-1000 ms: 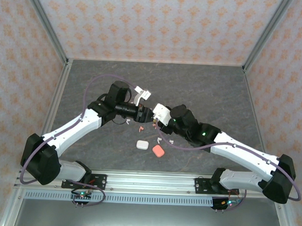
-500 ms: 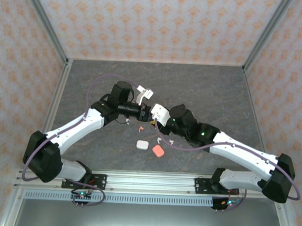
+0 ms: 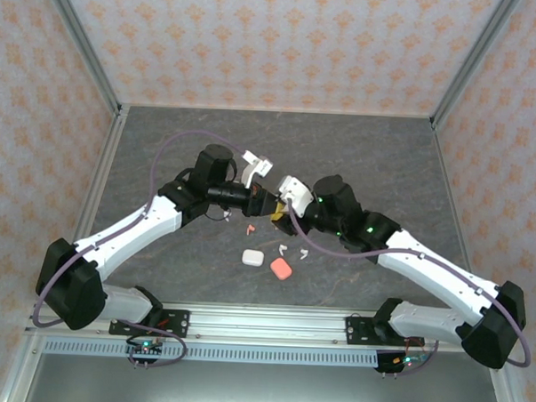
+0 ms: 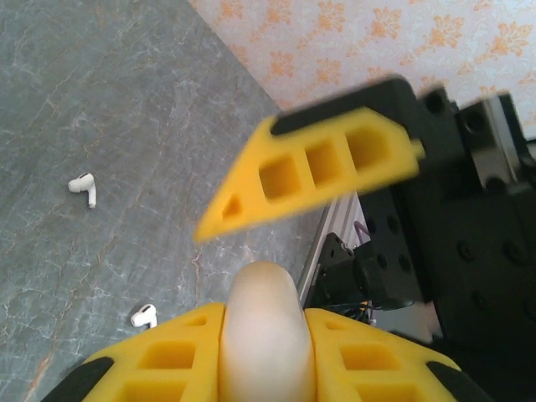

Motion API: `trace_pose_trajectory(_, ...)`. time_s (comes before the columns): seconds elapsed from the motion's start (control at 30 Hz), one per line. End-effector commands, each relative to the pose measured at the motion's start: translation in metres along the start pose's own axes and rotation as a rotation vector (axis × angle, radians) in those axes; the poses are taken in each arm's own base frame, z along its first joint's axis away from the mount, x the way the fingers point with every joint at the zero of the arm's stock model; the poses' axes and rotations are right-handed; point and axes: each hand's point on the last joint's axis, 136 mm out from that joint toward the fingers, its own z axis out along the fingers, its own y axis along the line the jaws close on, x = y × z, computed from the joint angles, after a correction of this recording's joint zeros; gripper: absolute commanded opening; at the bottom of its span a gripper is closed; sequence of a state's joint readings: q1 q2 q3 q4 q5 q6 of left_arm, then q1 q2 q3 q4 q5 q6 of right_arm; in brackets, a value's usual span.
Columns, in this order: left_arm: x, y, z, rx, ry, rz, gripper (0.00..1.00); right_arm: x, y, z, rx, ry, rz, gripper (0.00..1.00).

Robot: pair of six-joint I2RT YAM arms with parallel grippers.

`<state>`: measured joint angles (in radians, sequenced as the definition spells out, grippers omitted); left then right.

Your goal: Insert wireless bluetooth earbuds into charging case

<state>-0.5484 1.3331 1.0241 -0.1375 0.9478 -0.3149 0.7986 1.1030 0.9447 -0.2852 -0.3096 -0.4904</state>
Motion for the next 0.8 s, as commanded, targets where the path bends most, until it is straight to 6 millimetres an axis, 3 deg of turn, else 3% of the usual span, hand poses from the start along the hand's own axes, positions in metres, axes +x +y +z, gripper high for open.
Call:
trace_pose_trajectory(0.0, -0.014, -0.013, -0.013, -0.017, -0.047, 0.105, 0.19, -0.015, -0.009, -0.028, -0.04, -0.049, 0.073, 0.8)
trace_pose_trajectory(0.1, -0.016, -0.016, -0.018, -0.031, -0.06, 0.178, 0.17, -0.011, -0.006, -0.037, -0.136, -0.039, 0.124, 0.9)
trace_pose_trajectory(0.3, -0.021, -0.032, -0.025, 0.006, -0.074, 0.314, 0.12, -0.011, 0.006, -0.038, -0.273, -0.016, 0.14, 0.9)
trace_pose_trajectory(0.43, -0.02, -0.04, -0.028, 0.034, -0.066, 0.359, 0.08, -0.019, 0.013, -0.036, -0.343, -0.011, 0.133, 0.79)
trace_pose_trajectory(0.53, -0.019, -0.043, -0.03, 0.042, -0.068, 0.381, 0.07, -0.022, 0.012, -0.034, -0.353, -0.009, 0.122, 0.78)
trace_pose_trajectory(0.77, -0.015, -0.046, -0.031, 0.057, -0.068, 0.392, 0.06, -0.028, 0.013, -0.035, -0.37, -0.015, 0.111, 0.63)
